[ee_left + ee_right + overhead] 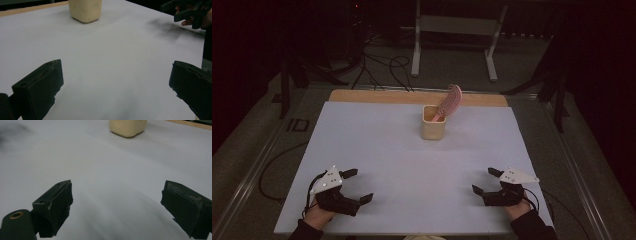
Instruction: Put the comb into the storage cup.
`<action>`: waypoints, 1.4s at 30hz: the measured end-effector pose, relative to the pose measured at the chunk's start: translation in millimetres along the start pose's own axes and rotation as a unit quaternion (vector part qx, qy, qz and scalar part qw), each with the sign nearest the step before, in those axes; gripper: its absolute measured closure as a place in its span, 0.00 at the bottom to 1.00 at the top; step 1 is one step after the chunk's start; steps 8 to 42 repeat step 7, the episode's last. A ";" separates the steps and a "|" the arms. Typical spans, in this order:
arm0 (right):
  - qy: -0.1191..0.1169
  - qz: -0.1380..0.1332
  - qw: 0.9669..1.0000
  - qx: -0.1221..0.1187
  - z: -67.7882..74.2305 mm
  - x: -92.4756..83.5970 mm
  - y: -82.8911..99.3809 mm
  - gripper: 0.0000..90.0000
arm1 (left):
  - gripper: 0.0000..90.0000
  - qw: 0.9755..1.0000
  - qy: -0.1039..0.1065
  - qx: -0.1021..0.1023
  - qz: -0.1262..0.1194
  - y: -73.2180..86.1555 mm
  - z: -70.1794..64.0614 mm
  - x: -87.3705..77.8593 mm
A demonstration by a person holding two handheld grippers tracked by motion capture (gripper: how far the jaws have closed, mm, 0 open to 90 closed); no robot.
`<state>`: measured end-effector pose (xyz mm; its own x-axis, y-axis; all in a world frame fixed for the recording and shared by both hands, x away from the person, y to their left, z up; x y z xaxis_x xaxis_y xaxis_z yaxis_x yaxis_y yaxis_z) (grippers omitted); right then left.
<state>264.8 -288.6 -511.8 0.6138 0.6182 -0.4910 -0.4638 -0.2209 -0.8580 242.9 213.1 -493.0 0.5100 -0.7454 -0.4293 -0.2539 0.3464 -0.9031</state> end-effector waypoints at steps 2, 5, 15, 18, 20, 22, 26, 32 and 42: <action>0.000 0.001 1.000 0.001 -0.4 -0.2 -0.1 0.11 | 0.00 1.000 0.000 0.000 -0.001 -0.1 0.5 -0.2; 0.001 -0.002 1.000 0.002 -0.8 -1.7 -0.2 0.11 | 0.00 1.000 0.000 0.001 0.000 -0.2 0.2 -0.1; 0.002 -0.003 1.000 0.002 -0.8 -1.7 -0.3 0.11 | 0.00 1.000 0.000 0.001 -0.001 -0.4 0.1 0.0; 0.002 -0.003 1.000 0.002 -0.8 -1.7 -0.3 0.11 | 0.00 1.000 0.000 0.001 -0.001 -0.4 0.1 0.0; 0.002 -0.003 1.000 0.002 -0.8 -1.7 -0.3 0.11 | 0.00 1.000 0.000 0.001 -0.001 -0.4 0.1 0.0; 0.002 -0.003 1.000 0.002 -0.8 -1.7 -0.3 0.11 | 0.00 1.000 0.000 0.001 -0.001 -0.4 0.1 0.0; 0.002 -0.003 1.000 0.002 -0.8 -1.7 -0.3 0.11 | 0.00 1.000 0.000 0.001 -0.001 -0.4 0.1 0.0; 0.002 -0.003 1.000 0.002 -0.8 -1.7 -0.3 0.11 | 0.00 1.000 0.000 0.001 -0.001 -0.4 0.1 0.0; 0.002 -0.003 1.000 0.002 -0.8 -1.7 -0.3 0.11 | 0.00 1.000 0.000 0.001 -0.001 -0.4 0.1 0.0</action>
Point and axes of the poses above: each handheld gripper's, and its own axes: x roughly forward along the jaws, y roughly out of its underside, z roughly to its left, the point moved 1 cm from there along x, roughly forward along the jaws, and after that the axes turned 7 degrees about x, right-handed, at the moved point
